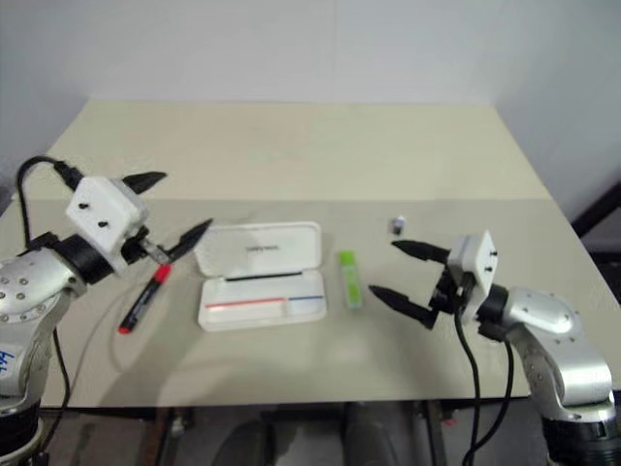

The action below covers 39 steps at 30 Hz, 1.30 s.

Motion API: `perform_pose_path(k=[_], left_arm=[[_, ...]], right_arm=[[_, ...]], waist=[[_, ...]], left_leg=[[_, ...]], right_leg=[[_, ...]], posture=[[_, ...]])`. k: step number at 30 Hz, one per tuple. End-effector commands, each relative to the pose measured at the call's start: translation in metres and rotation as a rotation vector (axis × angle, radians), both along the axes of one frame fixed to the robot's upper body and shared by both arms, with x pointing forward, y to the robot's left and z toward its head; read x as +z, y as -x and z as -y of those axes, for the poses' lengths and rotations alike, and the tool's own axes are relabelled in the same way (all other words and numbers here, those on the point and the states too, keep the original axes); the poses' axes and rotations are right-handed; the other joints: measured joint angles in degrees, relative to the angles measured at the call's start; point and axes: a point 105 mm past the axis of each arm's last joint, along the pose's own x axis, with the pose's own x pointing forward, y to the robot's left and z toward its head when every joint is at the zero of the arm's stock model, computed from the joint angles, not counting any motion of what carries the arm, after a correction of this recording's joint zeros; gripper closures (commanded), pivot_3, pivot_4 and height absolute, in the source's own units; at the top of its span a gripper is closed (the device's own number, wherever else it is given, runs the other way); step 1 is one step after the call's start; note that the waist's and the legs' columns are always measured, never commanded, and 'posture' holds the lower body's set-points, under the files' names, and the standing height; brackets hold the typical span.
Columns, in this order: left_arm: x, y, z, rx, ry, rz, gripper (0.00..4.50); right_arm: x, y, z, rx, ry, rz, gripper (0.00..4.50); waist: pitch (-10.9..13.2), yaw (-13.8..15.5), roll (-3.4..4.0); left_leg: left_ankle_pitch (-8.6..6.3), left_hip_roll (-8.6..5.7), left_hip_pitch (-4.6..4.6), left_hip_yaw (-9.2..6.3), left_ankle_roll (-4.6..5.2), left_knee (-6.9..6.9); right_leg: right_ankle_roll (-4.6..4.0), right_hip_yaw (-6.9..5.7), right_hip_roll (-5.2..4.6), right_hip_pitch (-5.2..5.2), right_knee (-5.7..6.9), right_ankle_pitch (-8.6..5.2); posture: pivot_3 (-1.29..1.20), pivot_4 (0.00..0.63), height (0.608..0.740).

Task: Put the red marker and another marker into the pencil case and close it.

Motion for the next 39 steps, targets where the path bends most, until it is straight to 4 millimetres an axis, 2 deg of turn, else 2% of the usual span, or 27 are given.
perform_pose_path(k=[1, 3, 7, 11, 13, 16, 19, 24, 31, 39], left_arm=[[-0.009, 0.009, -0.034, 0.232, 0.016, -0.010, 0.04], [-0.022, 0.016, -0.049, 0.339, 0.030, -0.030, 0.04], [-0.050, 0.029, -0.067, 0.515, 0.105, -0.105, 0.04], [-0.068, 0.036, -0.067, 0.594, 0.151, -0.144, 0.04], [-0.084, 0.041, -0.065, 0.643, 0.168, -0.194, 0.04], [-0.097, 0.047, -0.062, 0.677, 0.174, -0.240, 0.04], [-0.102, 0.051, -0.060, 0.695, 0.184, -0.268, 0.04], [-0.105, 0.055, -0.072, 0.767, 0.172, -0.287, 0.04], [-0.109, 0.044, -0.073, 0.728, 0.187, -0.293, 0.04], [-0.107, 0.030, -0.087, 0.685, 0.395, -0.272, 0.04]], right_arm=[[0.012, 0.007, -0.016, 0.116, -0.013, 0.030, 0.00], [0.015, 0.014, -0.023, 0.178, -0.039, 0.030, 0.00], [0.017, 0.021, -0.032, 0.280, -0.046, 0.070, 0.00], [0.025, 0.024, -0.036, 0.339, -0.107, 0.090, 0.00], [0.030, 0.026, -0.039, 0.392, -0.133, 0.101, 0.00], [0.028, 0.030, -0.038, 0.446, -0.103, 0.110, 0.00], [0.021, 0.031, -0.027, 0.480, -0.071, 0.075, 0.00], [0.005, 0.029, -0.011, 0.486, -0.001, 0.050, 0.00], [0.003, 0.026, -0.017, 0.447, -0.022, 0.056, 0.00], [0.005, 0.024, -0.015, 0.404, -0.005, 0.058, 0.00]], waist=[[0.00, -0.16, 0.00], [0.00, -0.06, -0.04], [0.00, 0.71, -0.05], [-0.03, 0.86, -0.15], [-0.03, 0.78, -0.15], [-0.03, 0.72, -0.16], [-0.03, 0.77, -0.16], [-0.03, 0.75, -0.17], [-0.03, 0.65, -0.16], [-0.03, 0.76, -0.18]], left_leg=[[0.00, 0.00, 0.03, -0.05, 0.00, 0.00], [0.00, 0.00, 0.05, -0.16, 0.00, -0.01], [-0.01, -0.01, -0.02, -0.19, -0.01, 0.00], [-0.01, -0.05, -0.02, -0.19, -0.01, 0.03], [-0.01, -0.05, -0.02, -0.20, -0.02, 0.04], [-0.01, -0.05, 0.01, -0.18, -0.02, 0.05], [-0.01, -0.05, 0.01, -0.20, -0.02, 0.05], [-0.01, -0.05, 0.00, -0.20, -0.02, 0.08], [-0.01, -0.05, 0.02, -0.20, -0.03, 0.09], [-0.02, -0.06, -0.04, -0.20, -0.04, 0.11]], right_leg=[[-0.01, -0.01, 0.02, 0.00, 0.02, 0.00], [-0.13, -0.06, 0.04, 0.01, 0.08, -0.08], [-0.15, -0.06, 0.01, 0.01, 0.03, -0.08], [-0.12, -0.06, -0.04, 0.07, -0.05, -0.07], [-0.13, -0.07, -0.04, 0.07, -0.03, -0.06], [-0.15, -0.07, -0.05, 0.08, -0.04, -0.06], [-0.17, -0.09, -0.04, 0.08, -0.03, -0.07], [-0.17, -0.10, -0.05, 0.11, -0.08, -0.07], [-0.19, -0.09, -0.05, 0.09, -0.09, -0.07], [-0.20, -0.13, -0.06, 0.09, -0.14, -0.04]], posture=[[0.00, 0.150, 0.740], [0.00, 0.150, 0.740], [0.00, 0.150, 0.740], [0.00, 0.150, 0.740], [0.00, 0.150, 0.740], [0.00, 0.150, 0.740], [0.00, 0.150, 0.740], [0.00, 0.150, 0.740], [0.00, 0.150, 0.740], [0.00, 0.150, 0.740]])
